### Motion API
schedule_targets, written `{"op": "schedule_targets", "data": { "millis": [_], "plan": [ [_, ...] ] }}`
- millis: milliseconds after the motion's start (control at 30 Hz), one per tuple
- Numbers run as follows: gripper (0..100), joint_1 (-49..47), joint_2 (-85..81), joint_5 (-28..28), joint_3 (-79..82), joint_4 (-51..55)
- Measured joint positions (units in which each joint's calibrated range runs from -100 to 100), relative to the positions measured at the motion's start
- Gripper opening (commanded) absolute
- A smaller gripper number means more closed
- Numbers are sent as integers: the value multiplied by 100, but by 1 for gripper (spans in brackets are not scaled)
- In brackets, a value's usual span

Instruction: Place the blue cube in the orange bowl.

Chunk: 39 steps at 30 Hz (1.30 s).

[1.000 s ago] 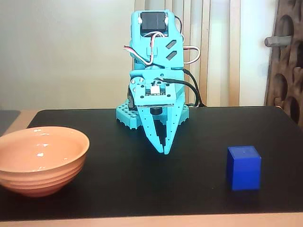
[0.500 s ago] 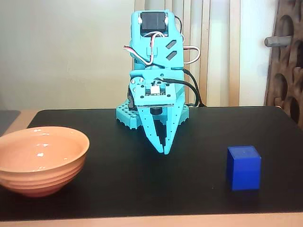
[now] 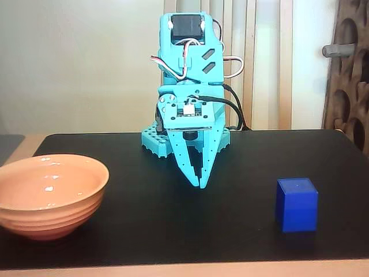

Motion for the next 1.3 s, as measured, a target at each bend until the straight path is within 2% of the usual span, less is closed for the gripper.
{"op": "schedule_targets", "data": {
  "millis": [1100,1300],
  "plan": [
    [1,0,0,0,0,0],
    [14,0,0,0,0,0]
  ]
}}
